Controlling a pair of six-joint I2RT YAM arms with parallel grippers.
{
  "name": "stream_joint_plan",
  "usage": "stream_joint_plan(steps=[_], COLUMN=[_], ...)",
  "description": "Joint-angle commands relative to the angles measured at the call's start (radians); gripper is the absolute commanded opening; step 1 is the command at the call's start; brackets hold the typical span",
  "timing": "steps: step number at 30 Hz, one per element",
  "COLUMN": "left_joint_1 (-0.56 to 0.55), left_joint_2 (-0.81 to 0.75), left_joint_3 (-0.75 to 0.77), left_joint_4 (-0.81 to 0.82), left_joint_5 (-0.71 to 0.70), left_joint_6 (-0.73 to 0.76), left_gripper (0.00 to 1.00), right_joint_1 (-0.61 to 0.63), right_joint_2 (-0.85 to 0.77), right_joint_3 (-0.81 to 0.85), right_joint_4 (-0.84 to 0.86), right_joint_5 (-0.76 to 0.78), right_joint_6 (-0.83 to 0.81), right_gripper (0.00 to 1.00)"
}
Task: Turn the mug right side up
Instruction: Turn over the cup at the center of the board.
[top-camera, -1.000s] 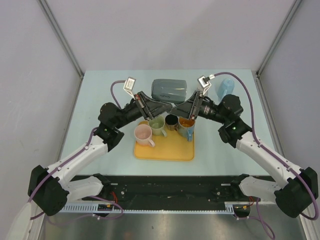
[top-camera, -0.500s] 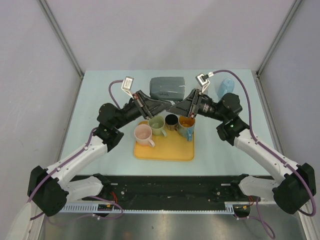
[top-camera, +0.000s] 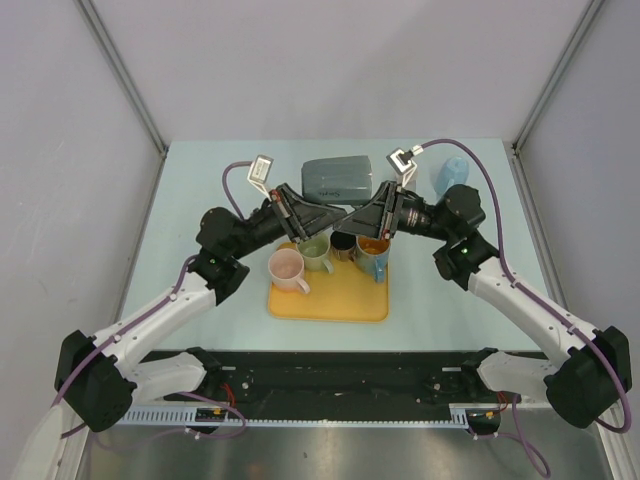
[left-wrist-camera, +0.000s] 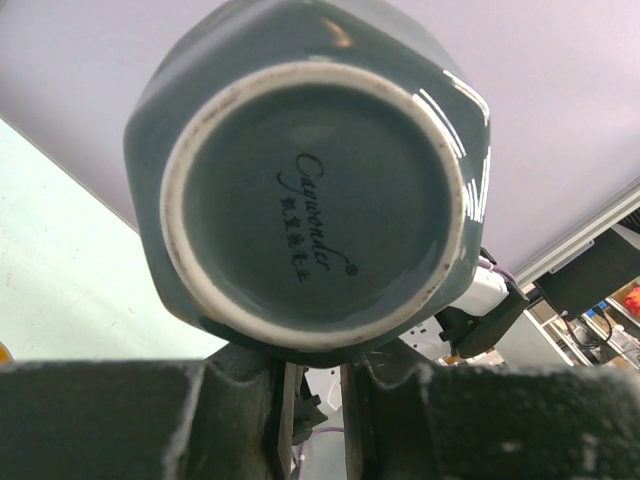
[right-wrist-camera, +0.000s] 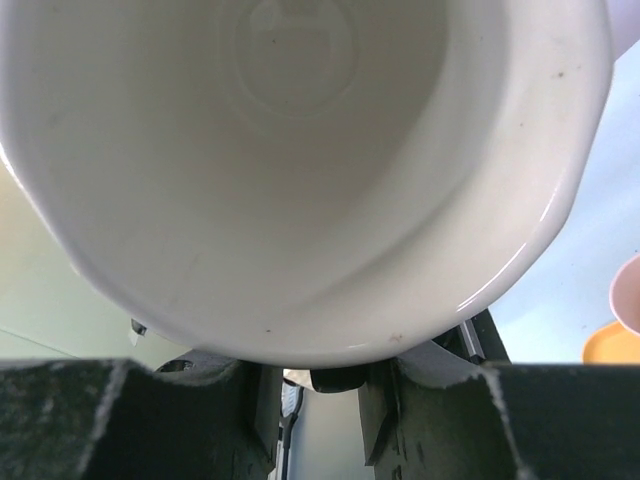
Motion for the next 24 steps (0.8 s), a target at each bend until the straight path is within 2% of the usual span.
stream_joint_plan(steps=[1,3,6,10,11,15,24], left_joint_1=[-0.067,-0.068,-0.068,-0.068,-0.068,-0.068,-0.068], left_joint_2=[-0.022,-0.028,-0.041,-0.054,-0.054,-0.063,-0.088], left_joint_3=[0.058,0.052,0.044,0.055,0.061,0.063,0.048], left_joint_4=[0.066,0.066,0.066,0.066,0.066,0.066,0.066], left_joint_5=[0.137,0.138,0.131,0.141,0.144,0.145,0.125], left_joint_6=[-0.001,0.0,0.008,0.011,0.011,0.015,0.015], left_gripper=[0.0,0.0,0.0,0.0,0.0,0.0,0.0], right_joint_1=[-0.003,-0.005,-0.011,-0.02,-0.028,-0.045,-0.068], right_joint_2=[0.012,0.014,0.009,-0.009,-0.011,-0.022,-0.043], right_joint_3=[0.047,0.047,0.047,0.064,0.064,0.066,0.066], right_joint_4=[0.013,0.01,-0.026,-0.163,-0.193,-0.227,-0.243], right_joint_5=[0.01,0.008,0.005,0.02,0.022,0.017,0.016], right_joint_6=[-0.024,-0.024,-0.048,-0.154,-0.166,-0.196,-0.205], right_gripper=[0.18,0.06,0.0,0.0,0.01,0.18,0.39])
